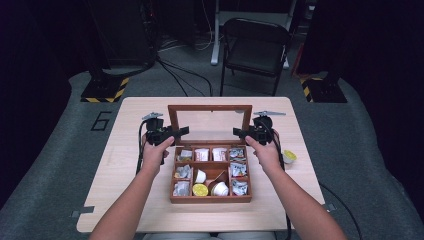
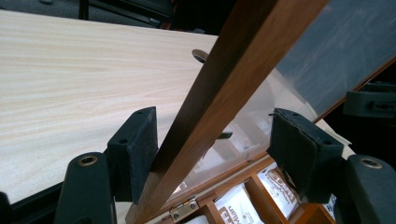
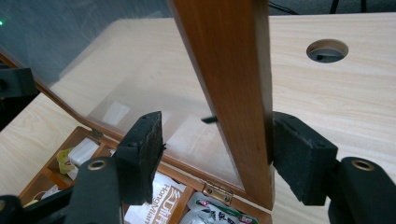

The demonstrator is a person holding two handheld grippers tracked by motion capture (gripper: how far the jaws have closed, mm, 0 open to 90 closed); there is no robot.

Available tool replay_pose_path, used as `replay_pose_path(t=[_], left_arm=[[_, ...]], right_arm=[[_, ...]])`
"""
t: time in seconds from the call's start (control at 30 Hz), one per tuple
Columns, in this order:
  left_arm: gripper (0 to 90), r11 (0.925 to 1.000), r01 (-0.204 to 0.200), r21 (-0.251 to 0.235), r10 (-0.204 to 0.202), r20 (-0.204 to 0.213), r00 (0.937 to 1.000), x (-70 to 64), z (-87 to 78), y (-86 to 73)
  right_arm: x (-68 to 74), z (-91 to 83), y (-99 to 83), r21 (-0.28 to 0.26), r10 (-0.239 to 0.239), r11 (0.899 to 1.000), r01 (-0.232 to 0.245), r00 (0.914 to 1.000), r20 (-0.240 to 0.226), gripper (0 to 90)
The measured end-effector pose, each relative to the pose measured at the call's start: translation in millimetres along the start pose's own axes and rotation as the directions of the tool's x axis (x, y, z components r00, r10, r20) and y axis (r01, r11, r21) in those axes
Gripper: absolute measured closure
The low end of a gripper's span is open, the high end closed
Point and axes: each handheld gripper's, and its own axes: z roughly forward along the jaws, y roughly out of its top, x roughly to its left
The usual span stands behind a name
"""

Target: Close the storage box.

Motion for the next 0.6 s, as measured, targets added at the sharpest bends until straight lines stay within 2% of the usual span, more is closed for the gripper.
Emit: replay_pose_path(t=[0.03, 0.1, 0.23, 0.33, 0.53, 0.6], left_arm=[[32.8, 0.9999, 0.012, -0.001, -0.012, -0.003, 0.9999, -2.5, -1.4, 0.0], [32.6, 1.0000, 0.003, 0.004, -0.003, -0.004, 1.0000, -3.5, -2.6, 0.1], [32.6, 0.9999, -0.013, -0.001, 0.013, -0.003, 0.9999, -7.1, -9.1, 1.4], [32.8, 0.9999, -0.008, -0.014, 0.008, 0.003, 1.0000, -9.3, -13.0, 2.6], [33.0, 0.9994, -0.035, -0.005, 0.035, 0.010, 0.9993, -14.9, -20.0, 8.1], [32.8, 0.9981, -0.061, 0.011, 0.061, 0.003, 0.9981, -18.3, -23.1, 9.9]], right_arm=[[1.9, -1.2, 0.7, 0.003, -0.007, 1.000, 0.007, 1.0000, 0.004, 35.9], [4.4, -3.1, 1.5, 0.011, -0.032, 0.999, 0.032, 0.9994, 0.013, 35.9], [8.2, -6.7, 1.4, 0.022, -0.046, 0.999, 0.046, 0.9987, 0.023, 35.7], [9.6, -9.0, 1.5, 0.021, -0.052, 0.998, 0.052, 0.9984, 0.022, 35.7], [10.4, -15.1, 2.7, 0.005, -0.053, 0.999, 0.053, 0.9986, 0.001, 35.7], [12.0, -19.6, 2.8, 0.004, -0.063, 0.998, 0.063, 0.9980, -0.005, 35.4]])
